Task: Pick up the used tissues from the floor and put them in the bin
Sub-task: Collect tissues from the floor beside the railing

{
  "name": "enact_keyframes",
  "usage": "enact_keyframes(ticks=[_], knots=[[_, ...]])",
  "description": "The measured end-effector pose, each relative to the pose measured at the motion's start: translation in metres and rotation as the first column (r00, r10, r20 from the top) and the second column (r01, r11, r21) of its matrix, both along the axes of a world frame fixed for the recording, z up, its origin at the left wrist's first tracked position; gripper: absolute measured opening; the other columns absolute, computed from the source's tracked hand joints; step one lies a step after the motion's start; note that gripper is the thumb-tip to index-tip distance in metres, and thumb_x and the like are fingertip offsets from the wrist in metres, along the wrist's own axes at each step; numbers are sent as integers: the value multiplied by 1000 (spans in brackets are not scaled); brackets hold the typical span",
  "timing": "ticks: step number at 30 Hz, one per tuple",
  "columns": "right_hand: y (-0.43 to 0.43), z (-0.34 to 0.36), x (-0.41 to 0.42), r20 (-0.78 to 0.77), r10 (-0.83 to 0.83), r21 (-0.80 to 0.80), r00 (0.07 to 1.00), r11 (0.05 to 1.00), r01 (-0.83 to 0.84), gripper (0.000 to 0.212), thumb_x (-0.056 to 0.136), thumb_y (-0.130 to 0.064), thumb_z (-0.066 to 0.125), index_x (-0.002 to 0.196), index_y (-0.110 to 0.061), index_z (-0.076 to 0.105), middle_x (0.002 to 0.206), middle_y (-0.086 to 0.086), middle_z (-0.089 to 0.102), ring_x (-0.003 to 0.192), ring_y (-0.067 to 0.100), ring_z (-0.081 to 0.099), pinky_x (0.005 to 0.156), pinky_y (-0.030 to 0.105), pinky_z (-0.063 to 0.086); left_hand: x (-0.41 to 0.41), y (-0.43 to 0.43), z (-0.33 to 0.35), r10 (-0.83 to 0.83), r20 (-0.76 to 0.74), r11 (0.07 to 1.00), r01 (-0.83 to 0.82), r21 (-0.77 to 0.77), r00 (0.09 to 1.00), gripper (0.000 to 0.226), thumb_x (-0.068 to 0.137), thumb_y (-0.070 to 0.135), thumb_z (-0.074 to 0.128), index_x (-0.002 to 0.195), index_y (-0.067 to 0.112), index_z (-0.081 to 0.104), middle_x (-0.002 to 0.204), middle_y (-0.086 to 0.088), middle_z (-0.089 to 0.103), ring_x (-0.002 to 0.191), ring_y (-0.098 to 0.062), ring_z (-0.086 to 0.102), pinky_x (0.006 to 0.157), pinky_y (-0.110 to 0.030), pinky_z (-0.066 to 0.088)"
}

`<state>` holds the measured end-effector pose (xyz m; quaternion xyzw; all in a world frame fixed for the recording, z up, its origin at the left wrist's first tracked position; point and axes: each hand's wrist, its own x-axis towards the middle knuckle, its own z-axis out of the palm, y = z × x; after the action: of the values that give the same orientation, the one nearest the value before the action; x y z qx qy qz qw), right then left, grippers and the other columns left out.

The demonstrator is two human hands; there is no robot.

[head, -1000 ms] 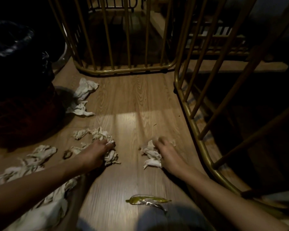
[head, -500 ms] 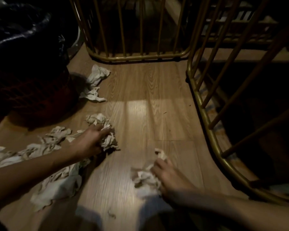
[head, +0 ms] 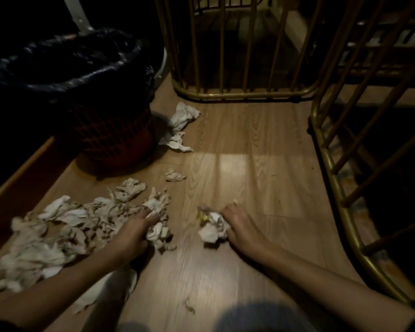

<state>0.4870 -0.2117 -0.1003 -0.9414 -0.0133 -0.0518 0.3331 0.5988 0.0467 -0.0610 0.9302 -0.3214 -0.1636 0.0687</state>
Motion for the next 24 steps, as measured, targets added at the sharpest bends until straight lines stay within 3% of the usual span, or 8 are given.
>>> enact_keyframes(ticks=[3,7,9,12,15,17,20,24], knots=[[8,15,71,49,-87,27,995,996,86,21,74,6,52,89,-9,57,97,15,57,96,31,49,76,26,32,17,3,21,130,26,970,-122,-211,991,66,61,-11,62,124,7,57,116,-19,58,110,-36,53,83,-35,42],[34,30,156,24,-46,-58,999,997,48,24,83,-3,50,105,-9,59,115,17,58,113,36,45,95,37,39,45,17,39,317,112,904,-264,-335,942,63,60,-5,63,122,6,57,111,-21,57,103,-35,53,73,-28,34],[52,30,179,-45,-11,-91,999,996,7,27,85,-3,46,107,-8,60,119,20,58,120,39,41,100,42,41,61,23,39,337,118,908,-289,-305,934,57,61,0,58,117,4,56,109,-20,51,102,-37,51,70,-27,29],[78,15,189,-148,20,-169,989,985,-45,30,91,-5,44,118,-7,56,127,21,53,128,38,37,104,43,40,80,27,30,365,51,920,-351,-175,930,64,68,-4,59,129,10,47,128,-18,39,117,-39,43,79,-28,35],[97,-7,178,2,-60,-190,998,980,59,24,93,-3,40,111,-7,57,122,16,56,120,30,46,98,36,39,93,28,18,358,-19,933,-359,-34,933,76,70,-3,60,138,24,39,152,-19,16,137,-40,25,105,-33,34],[101,-15,168,107,-33,-153,994,987,49,24,90,3,39,103,-6,57,113,14,60,111,28,49,91,34,39,100,24,9,351,-43,936,-350,35,935,79,72,0,59,140,30,34,157,-18,6,143,-40,16,112,-38,27],[89,-16,176,96,47,-70,994,997,-40,28,75,15,43,89,-6,58,97,15,62,98,30,52,75,26,35,110,12,-1,332,-16,939,-329,101,943,67,76,5,57,138,23,39,147,-23,33,135,-40,32,107,-42,35],[53,-4,217,108,-55,106,993,993,44,25,74,8,50,91,-7,59,92,13,64,89,28,58,69,29,42,131,1,-5,347,37,934,-341,-110,937,27,69,-3,58,94,4,64,103,-23,66,101,-36,59,69,-32,41]])
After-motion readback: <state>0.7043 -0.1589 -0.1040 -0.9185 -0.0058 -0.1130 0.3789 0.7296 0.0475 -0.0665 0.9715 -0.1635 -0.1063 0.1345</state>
